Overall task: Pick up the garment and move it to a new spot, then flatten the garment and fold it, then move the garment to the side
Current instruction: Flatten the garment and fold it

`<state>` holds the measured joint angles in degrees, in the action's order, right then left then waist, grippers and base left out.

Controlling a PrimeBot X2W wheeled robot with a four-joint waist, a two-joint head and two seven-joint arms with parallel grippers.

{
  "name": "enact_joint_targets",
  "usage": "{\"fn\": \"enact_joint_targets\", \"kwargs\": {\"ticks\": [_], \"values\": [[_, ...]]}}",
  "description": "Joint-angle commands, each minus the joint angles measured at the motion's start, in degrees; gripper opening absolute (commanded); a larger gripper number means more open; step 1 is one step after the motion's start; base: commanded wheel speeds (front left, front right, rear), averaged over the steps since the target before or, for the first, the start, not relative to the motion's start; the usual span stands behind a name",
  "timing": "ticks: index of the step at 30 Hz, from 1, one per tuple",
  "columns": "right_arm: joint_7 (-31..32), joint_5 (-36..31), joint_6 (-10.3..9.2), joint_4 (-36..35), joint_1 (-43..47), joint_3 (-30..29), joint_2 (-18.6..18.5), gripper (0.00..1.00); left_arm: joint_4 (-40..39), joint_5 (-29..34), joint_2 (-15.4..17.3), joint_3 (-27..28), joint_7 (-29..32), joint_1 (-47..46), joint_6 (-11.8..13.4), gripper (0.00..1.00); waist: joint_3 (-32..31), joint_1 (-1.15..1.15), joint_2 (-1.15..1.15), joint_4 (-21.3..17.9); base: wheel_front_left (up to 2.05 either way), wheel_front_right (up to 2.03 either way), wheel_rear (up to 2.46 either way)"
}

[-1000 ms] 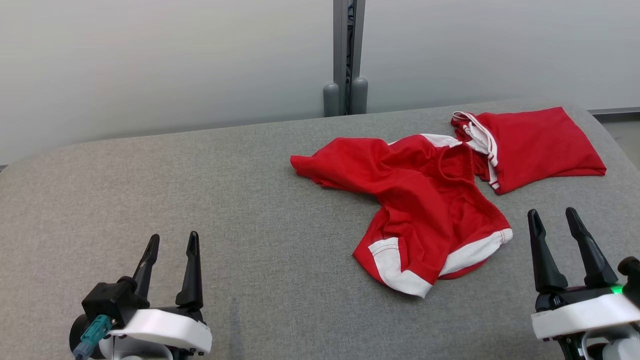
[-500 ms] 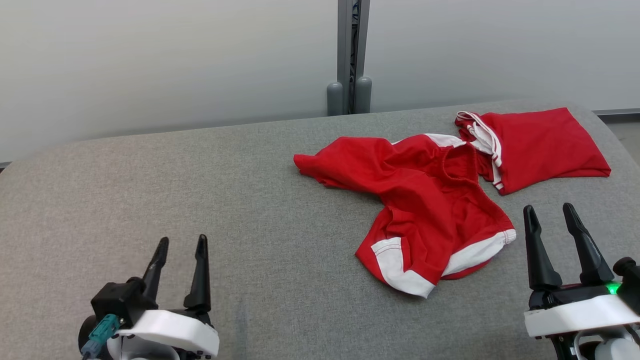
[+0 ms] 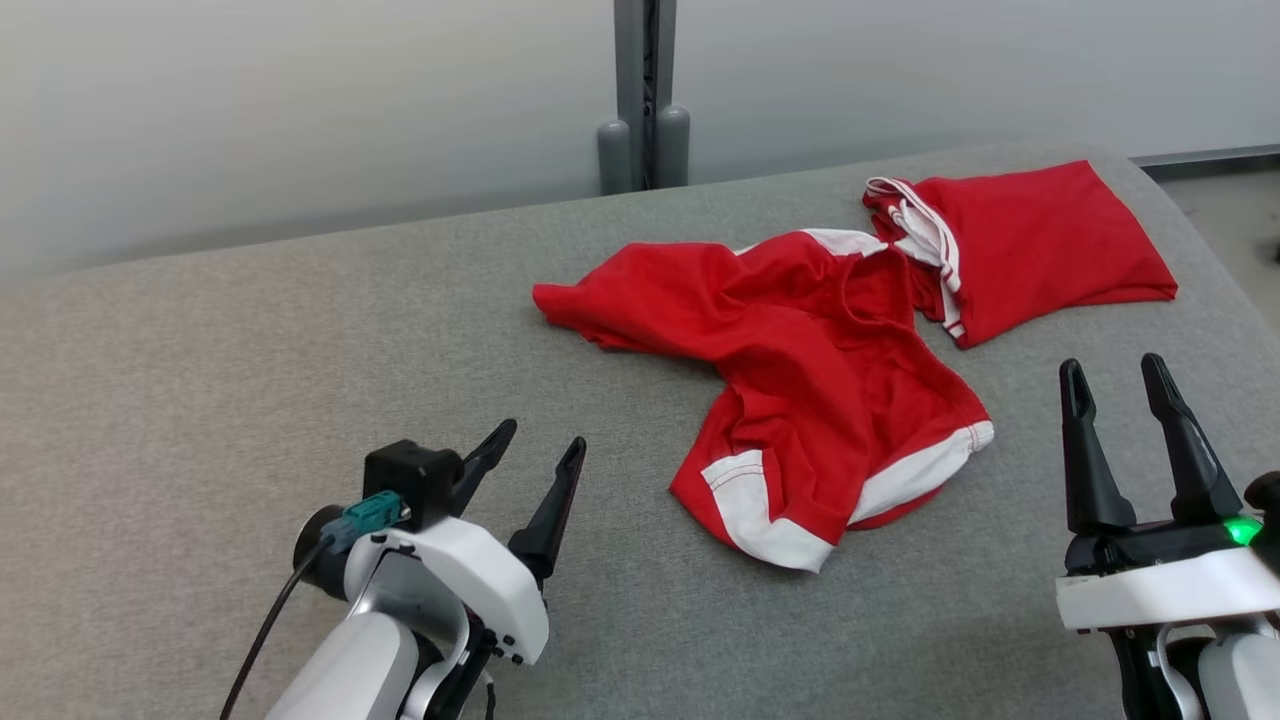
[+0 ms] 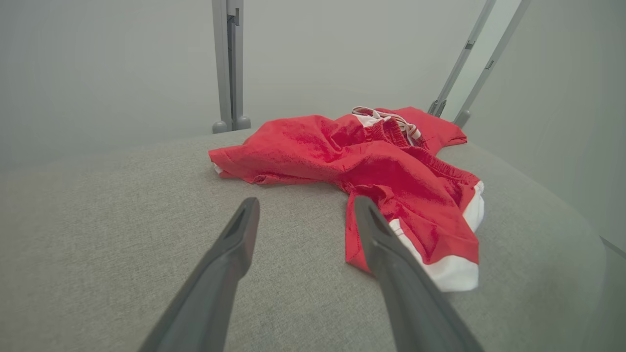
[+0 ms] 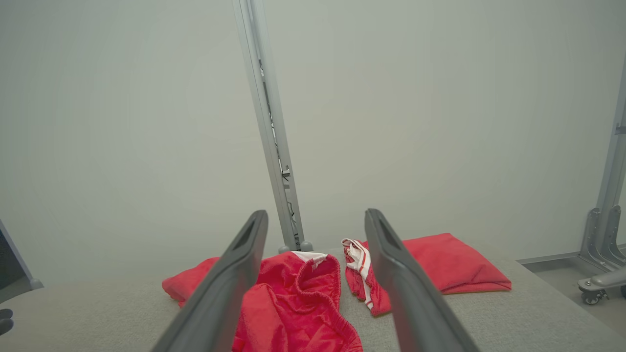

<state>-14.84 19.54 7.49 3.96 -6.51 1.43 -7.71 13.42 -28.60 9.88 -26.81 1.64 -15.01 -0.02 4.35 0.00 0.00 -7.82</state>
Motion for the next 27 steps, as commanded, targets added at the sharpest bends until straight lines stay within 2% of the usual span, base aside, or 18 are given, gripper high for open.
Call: {"fn": "enact_joint_targets", "kwargs": {"ticks": [1,13,20,27], "values": [[-0.3,0.0,0.02,-0.5,-1.0,0.1,-0.1,1.0,1.2,-0.1,-0.4,-0.5,0.9,-2.2,-0.9,1.0,1.7,0.0,0.0,-1.7,0.0,0.0,0.0],[-0.3,0.3,0.02,-1.2,-3.8,0.0,0.9,1.0,13.9,-1.0,-3.6,-7.6,7.3,-13.0,-6.4,1.0,6.7,0.0,0.0,-8.4,0.0,0.0,0.0],[-0.3,0.6,0.02,-1.5,-4.4,0.4,1.4,1.0,20.0,-2.9,-4.2,-11.1,9.4,-17.4,-7.4,1.0,8.1,0.0,0.0,-11.0,0.0,0.0,0.0],[-0.3,0.5,0.02,-0.9,-4.6,0.5,1.6,1.0,24.1,-4.3,-3.7,-13.5,8.9,-20.1,-7.6,1.0,8.6,0.0,0.0,-11.8,0.0,0.0,0.0]]}}
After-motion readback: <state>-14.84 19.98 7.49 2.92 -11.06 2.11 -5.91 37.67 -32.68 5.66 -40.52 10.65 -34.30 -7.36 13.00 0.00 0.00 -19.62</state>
